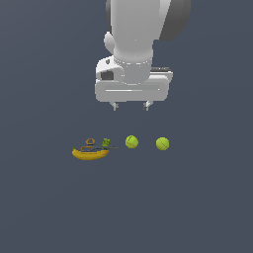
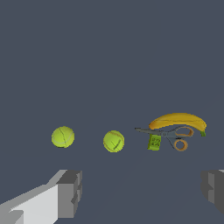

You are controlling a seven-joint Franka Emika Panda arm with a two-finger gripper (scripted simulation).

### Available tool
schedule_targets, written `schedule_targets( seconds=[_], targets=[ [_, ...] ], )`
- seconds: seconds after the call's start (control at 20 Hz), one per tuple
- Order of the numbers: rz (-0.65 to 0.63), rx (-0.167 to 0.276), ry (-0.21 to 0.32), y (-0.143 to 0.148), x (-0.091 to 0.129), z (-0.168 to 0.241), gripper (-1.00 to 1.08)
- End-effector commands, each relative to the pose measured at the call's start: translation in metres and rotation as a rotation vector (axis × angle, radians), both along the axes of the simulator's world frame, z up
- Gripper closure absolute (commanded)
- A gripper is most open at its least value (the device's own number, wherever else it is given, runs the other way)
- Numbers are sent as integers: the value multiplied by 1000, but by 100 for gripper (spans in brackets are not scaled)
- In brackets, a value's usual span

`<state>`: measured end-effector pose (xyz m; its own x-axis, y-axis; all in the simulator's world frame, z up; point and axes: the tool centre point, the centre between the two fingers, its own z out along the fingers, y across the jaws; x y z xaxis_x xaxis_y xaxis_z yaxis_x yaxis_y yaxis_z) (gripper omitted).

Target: Pick up a designated object from a clutter of objects.

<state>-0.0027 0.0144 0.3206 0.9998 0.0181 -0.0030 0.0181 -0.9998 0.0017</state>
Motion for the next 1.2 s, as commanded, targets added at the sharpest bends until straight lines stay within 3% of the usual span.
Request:
schedule_targets(
  seconds=[0.0, 0.45, 1.15],
  targets=[
    [0, 0, 0, 0, 0, 0, -92],
    [-13, -3, -14, -27, 6, 2, -92],
    [-71, -2, -13, -21, 7, -33, -92]
  ],
)
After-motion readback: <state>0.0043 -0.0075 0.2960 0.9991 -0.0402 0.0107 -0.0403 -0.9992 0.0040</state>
